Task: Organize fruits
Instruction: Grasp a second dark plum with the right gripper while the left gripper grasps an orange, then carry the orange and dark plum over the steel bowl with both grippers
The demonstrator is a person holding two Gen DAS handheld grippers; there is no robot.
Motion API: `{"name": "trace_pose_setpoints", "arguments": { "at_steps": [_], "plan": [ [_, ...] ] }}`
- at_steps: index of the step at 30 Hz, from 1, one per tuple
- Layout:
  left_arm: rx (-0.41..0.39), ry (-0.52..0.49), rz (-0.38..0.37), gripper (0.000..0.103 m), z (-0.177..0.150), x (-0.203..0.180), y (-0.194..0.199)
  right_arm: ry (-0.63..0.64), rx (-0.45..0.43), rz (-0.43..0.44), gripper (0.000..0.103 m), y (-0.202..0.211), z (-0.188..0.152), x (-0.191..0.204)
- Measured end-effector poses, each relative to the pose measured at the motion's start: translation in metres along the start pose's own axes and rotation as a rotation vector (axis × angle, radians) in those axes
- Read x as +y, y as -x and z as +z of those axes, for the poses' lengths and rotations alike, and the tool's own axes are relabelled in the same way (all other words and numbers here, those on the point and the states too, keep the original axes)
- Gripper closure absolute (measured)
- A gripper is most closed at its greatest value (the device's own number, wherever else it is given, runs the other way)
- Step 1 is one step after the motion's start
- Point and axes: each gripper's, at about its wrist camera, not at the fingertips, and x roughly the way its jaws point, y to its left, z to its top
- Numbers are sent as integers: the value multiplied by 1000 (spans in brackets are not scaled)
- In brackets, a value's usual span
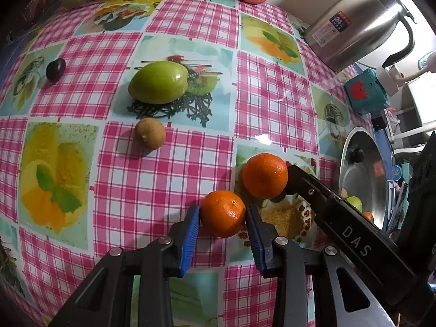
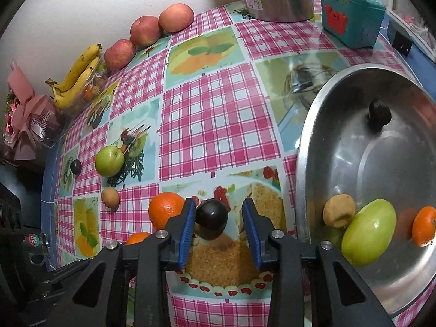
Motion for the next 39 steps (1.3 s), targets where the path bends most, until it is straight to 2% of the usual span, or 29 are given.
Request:
{"name": "trace_pose_setpoints", "arguments": {
  "at_steps": [2, 10, 15, 24, 39],
  "plan": [
    [-4, 4, -1, 66, 2, 0, 0, 5, -1, 2, 70, 0, 0, 2],
    [-27, 21, 1, 66, 3, 6, 7, -32, 16, 39, 71, -2, -1, 0],
    [-33, 25, 0, 66, 5, 5, 9, -50, 23, 65, 77, -2, -3, -1],
    [-75, 54, -5, 66, 8, 11, 20, -45, 24, 71, 78, 0, -3, 2],
    [-173, 98, 15, 66, 12, 16, 46, -38, -60, 56, 79, 31, 5, -1]
  ]
}}
